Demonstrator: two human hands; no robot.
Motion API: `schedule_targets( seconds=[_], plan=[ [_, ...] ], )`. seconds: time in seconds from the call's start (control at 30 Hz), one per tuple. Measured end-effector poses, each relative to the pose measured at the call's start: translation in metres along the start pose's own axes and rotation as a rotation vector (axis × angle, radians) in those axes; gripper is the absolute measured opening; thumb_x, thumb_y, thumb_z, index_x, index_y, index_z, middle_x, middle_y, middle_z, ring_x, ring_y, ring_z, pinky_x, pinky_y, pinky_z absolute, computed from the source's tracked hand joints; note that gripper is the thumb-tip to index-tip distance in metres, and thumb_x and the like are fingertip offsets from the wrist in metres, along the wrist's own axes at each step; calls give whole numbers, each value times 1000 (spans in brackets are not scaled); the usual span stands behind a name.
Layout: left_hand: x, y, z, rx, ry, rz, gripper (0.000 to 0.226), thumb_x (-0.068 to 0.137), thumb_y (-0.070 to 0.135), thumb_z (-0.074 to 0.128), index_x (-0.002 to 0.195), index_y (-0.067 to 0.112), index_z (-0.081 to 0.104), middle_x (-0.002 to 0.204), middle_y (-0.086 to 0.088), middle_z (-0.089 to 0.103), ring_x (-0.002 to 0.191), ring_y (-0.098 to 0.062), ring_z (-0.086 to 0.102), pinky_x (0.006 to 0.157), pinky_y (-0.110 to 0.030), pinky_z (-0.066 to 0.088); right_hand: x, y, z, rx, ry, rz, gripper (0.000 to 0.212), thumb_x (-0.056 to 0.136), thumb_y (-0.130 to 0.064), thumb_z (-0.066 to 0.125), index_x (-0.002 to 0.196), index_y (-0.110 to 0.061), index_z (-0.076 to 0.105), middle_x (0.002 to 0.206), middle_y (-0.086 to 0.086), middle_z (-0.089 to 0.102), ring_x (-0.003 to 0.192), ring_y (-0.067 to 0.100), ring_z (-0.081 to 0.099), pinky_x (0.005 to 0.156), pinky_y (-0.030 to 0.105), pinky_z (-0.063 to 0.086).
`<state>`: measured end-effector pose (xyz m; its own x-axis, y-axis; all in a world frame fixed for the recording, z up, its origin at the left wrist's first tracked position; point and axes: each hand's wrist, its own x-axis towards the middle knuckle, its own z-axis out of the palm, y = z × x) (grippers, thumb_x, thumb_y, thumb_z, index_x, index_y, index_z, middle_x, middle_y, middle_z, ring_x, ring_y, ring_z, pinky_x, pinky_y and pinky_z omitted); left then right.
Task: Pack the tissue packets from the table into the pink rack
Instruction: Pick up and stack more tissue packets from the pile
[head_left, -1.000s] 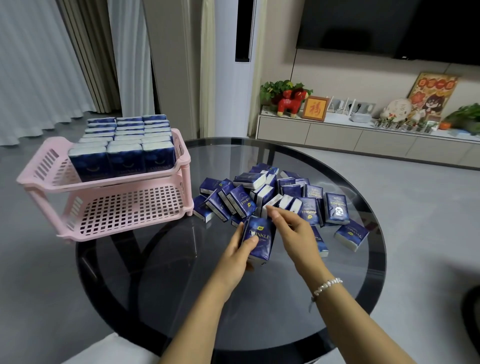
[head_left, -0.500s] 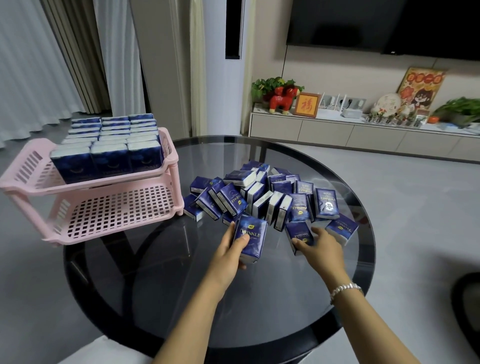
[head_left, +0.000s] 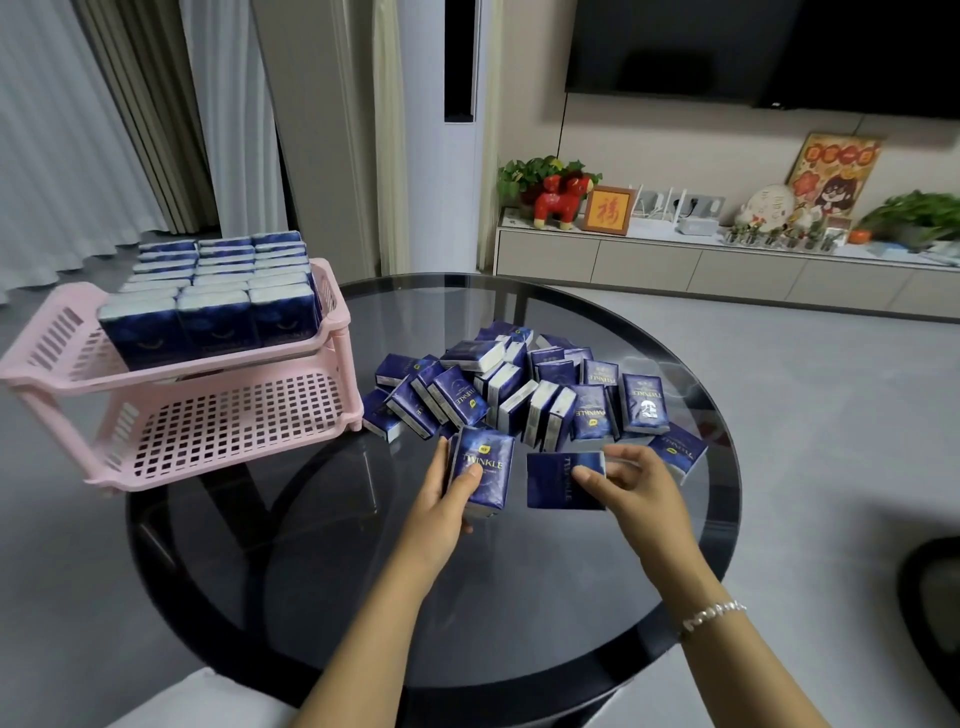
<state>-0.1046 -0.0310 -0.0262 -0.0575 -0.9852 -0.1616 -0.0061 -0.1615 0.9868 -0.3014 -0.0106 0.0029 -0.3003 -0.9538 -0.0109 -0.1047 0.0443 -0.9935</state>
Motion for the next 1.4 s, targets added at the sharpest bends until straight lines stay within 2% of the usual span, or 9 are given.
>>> schedule_targets(
  seconds=[0.23,0.57,0.63,0.77,0.87,0.97,1.07,1.2,1.4],
  plan=[
    [-2,2,-3,-6,-103,-42,60,94,41,50,145,46,21,141,17,46,124,-9,48,95,-27,42,1,-22,14,176,-160,-84,18,87,-12,61,104,-12,68,95,0,72,84,6,67,73,17,53],
    [-2,-1,-5,-54,-248,-41,87,58,83,60,137,56,32,139,18,50,129,-12,48,105,-38,40,3,-15,55,-178,-176,-335,17,83,-26,68,91,-40,68,95,-12,69,99,13,62,87,31,48],
    [-2,-2,-5,-25,-258,-16,88,60,75,66,138,53,32,137,20,50,124,-7,51,102,-33,44,3,-14,60,-164,-172,-352,18,81,-25,70,94,-38,69,95,-9,68,98,11,61,87,29,48],
    [-1,1,-9,-26,-178,20,90,57,60,64,140,45,35,126,14,60,107,-7,62,80,-27,50,6,-14,62,10,-303,-113,40,83,-33,67,122,-32,59,112,-5,64,104,9,61,97,30,47],
    [-1,8,-20,-60,-130,40,91,58,58,65,142,43,33,130,9,60,113,-10,60,98,-34,46,11,-8,57,249,-629,144,54,84,-41,61,132,-17,51,125,9,62,115,27,59,105,46,41],
    [-8,19,-36,11,-150,56,96,62,55,66,146,42,23,131,21,55,120,2,52,111,-30,33,13,-7,64,304,-768,134,65,78,-41,69,132,-9,50,127,19,59,119,37,54,104,48,41],
    [-15,28,-60,147,-204,71,93,69,43,66,142,46,9,127,36,43,113,23,42,100,-10,34,15,-10,74,262,-794,92,74,71,-31,76,136,-13,44,133,13,56,121,29,54,103,43,44],
    [-24,27,-94,484,-258,37,110,71,52,72,146,42,-8,153,23,15,139,4,21,115,-22,20,15,-12,86,54,-929,10,66,81,0,66,136,-27,38,135,-12,49,121,-3,50,96,21,46],
    [-37,15,-99,751,-275,-42,109,89,34,62,141,28,-34,158,11,-9,141,-2,7,109,-17,13,14,3,97,-311,-1035,-130,97,76,-13,75,148,-33,13,150,-19,24,139,0,22,98,5,32]
  ],
)
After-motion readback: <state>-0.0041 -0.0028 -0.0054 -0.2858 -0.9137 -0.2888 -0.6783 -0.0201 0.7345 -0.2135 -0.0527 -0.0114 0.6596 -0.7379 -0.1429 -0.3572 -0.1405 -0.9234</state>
